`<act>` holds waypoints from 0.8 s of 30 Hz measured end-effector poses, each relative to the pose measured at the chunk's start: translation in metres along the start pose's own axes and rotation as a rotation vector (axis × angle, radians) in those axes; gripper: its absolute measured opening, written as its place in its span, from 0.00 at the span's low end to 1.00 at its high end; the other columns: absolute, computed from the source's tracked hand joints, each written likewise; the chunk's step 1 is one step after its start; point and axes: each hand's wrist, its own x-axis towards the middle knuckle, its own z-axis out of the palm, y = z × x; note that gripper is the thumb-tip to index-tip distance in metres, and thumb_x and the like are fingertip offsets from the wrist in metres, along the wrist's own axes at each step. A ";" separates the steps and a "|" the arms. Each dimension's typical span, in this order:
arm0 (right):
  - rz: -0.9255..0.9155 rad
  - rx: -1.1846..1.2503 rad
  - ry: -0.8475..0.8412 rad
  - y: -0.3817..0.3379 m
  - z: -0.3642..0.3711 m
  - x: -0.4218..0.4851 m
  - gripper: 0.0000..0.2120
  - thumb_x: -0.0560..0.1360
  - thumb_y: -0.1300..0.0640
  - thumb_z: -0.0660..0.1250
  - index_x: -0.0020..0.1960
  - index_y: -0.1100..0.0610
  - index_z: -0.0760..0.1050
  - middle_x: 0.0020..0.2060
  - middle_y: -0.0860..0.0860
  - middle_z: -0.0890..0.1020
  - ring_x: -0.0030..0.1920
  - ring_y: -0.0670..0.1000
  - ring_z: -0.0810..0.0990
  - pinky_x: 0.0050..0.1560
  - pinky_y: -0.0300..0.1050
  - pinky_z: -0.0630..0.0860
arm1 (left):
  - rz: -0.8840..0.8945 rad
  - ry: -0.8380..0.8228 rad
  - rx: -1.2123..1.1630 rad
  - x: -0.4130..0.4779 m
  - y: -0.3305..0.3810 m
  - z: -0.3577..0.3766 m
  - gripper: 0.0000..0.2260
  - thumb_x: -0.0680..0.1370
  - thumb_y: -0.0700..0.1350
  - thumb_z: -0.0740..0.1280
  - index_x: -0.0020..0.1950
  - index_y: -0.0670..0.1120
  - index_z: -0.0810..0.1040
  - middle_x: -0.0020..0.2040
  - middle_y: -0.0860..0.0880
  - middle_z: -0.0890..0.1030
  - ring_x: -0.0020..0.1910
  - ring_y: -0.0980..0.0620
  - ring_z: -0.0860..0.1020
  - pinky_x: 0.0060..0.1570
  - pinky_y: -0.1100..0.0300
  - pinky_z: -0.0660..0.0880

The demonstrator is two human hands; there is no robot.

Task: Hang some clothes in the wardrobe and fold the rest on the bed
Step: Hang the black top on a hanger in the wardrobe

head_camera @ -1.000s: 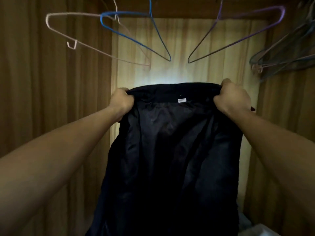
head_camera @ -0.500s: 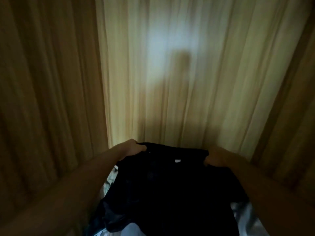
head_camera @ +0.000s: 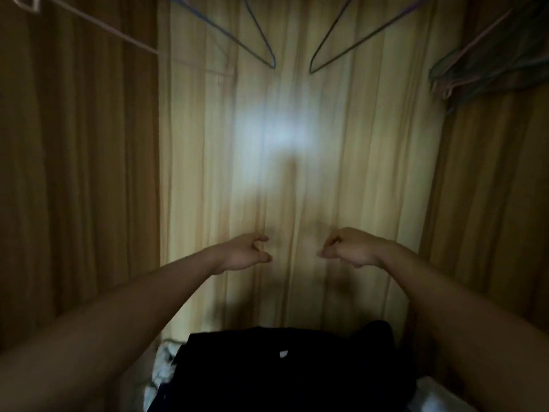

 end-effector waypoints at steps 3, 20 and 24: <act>-0.042 0.014 0.178 -0.035 -0.066 -0.020 0.16 0.75 0.38 0.70 0.48 0.51 0.79 0.44 0.49 0.81 0.42 0.52 0.83 0.34 0.42 0.76 | 0.107 0.071 0.066 -0.012 0.065 -0.042 0.26 0.80 0.54 0.68 0.76 0.52 0.67 0.68 0.47 0.75 0.65 0.49 0.75 0.66 0.53 0.73; -0.428 0.777 1.051 -0.148 -0.258 -0.100 0.29 0.80 0.37 0.61 0.76 0.49 0.62 0.46 0.52 0.81 0.32 0.49 0.85 0.29 0.43 0.81 | 0.511 0.581 -0.102 -0.067 0.211 -0.126 0.14 0.80 0.49 0.66 0.66 0.54 0.75 0.66 0.50 0.71 0.54 0.53 0.79 0.45 0.61 0.78; -0.433 0.847 1.173 -0.172 -0.277 -0.102 0.19 0.85 0.43 0.54 0.65 0.54 0.72 0.34 0.53 0.81 0.24 0.47 0.78 0.29 0.42 0.81 | 0.519 0.590 -0.116 -0.073 0.211 -0.133 0.14 0.80 0.50 0.65 0.66 0.54 0.75 0.62 0.51 0.73 0.54 0.55 0.78 0.42 0.63 0.77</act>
